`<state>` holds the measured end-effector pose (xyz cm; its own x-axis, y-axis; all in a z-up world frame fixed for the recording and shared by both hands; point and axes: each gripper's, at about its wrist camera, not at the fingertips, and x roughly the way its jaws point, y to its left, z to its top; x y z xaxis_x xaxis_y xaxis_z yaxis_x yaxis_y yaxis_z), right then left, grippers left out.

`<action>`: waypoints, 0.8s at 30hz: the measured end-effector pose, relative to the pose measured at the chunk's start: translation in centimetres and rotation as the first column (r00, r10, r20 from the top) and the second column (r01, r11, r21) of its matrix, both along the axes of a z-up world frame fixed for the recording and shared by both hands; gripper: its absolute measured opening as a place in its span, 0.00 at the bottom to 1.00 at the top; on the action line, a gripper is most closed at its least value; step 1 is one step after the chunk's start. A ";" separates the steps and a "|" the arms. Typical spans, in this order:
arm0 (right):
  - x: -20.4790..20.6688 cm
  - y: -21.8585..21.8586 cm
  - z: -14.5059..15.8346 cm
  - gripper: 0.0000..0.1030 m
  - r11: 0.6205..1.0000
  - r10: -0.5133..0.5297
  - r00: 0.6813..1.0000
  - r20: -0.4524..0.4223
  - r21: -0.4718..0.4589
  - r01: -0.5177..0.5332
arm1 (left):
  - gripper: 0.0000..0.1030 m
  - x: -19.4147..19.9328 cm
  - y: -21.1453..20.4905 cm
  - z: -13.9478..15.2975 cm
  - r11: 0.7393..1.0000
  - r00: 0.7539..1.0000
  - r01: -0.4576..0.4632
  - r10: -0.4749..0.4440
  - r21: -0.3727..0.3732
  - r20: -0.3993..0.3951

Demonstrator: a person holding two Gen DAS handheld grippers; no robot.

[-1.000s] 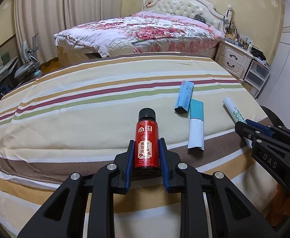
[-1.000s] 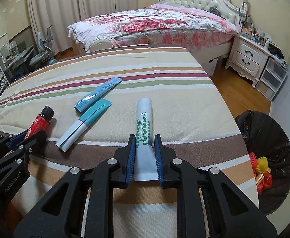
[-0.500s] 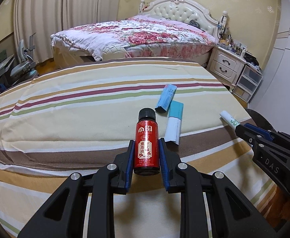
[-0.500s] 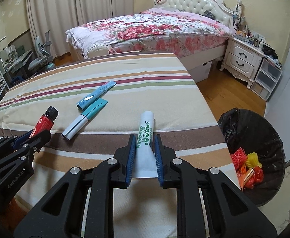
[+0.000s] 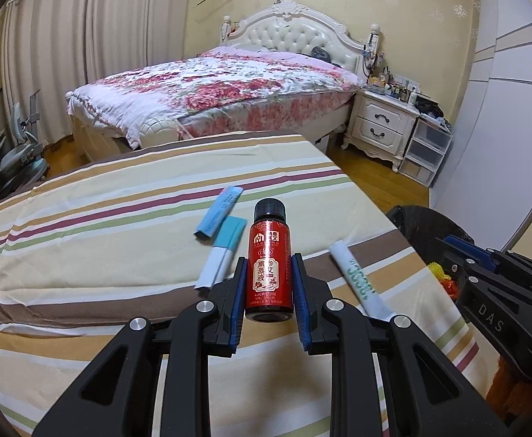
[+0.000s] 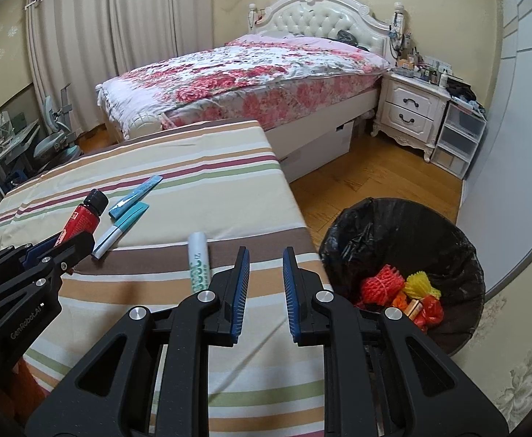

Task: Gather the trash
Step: 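Carry the white tube and red can toward the bin with both grippers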

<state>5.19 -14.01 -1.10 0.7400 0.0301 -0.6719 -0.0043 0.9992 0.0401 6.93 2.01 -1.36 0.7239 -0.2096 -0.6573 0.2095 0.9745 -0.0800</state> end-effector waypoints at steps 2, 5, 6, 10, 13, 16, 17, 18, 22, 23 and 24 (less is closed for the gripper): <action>-0.3 -1.3 0.2 0.18 1.000 -0.026 1.000 0.010 0.005 0.026 | 0.24 0.0 -1.3 0.4 1.000 1.000 0.023 -0.023 0.005 0.010; -0.7 -3.3 0.4 0.18 0.998 -0.061 0.998 0.019 0.011 0.061 | 0.24 0.1 -3.3 0.7 0.998 0.998 0.057 -0.057 0.012 0.023; -0.8 -3.8 0.4 0.18 0.997 -0.072 0.997 0.021 0.015 0.072 | 0.24 0.0 -3.9 0.8 0.998 0.997 0.066 -0.067 0.014 0.025; -1.3 -5.8 0.2 0.18 0.994 -0.105 0.994 0.016 0.041 0.104 | 0.24 -0.1 -5.0 0.5 0.996 0.996 0.086 -0.086 0.022 0.021; -1.2 -6.1 -0.4 0.18 0.994 -0.098 0.995 0.002 0.055 0.098 | 0.24 -0.1 -4.9 0.1 0.996 0.997 0.077 -0.077 0.033 0.007; -1.0 -5.3 -1.2 0.20 0.995 -0.072 0.997 -0.016 0.073 0.073 | 0.24 -0.1 -4.1 -0.3 0.997 0.998 0.057 -0.057 0.046 0.000; -1.0 -5.0 -1.4 0.21 0.995 -0.061 0.998 -0.021 0.074 0.062 | 0.24 -0.2 -3.8 -0.5 0.998 0.999 0.048 -0.048 0.049 -0.002; -0.8 -4.5 -1.6 0.22 0.996 -0.047 0.999 -0.027 0.074 0.049 | 0.24 -0.2 -3.4 -0.6 0.998 0.999 0.037 -0.036 0.051 -0.005; -0.4 -2.6 -2.1 0.30 0.997 -0.002 0.999 -0.040 0.071 0.005 | 0.24 -0.2 -1.5 -0.9 0.998 1.000 -0.010 0.010 0.061 -0.008; -0.3 -2.1 -2.2 0.31 0.998 0.010 0.999 -0.044 0.070 -0.007 | 0.24 -0.2 -0.9 -1.0 0.998 1.000 -0.021 0.022 0.061 -0.009; -0.2 -1.6 -2.3 0.32 0.997 0.020 0.999 -0.047 0.070 -0.016 | 0.24 -0.2 -0.3 -1.1 0.998 0.999 -0.033 0.034 0.061 -0.010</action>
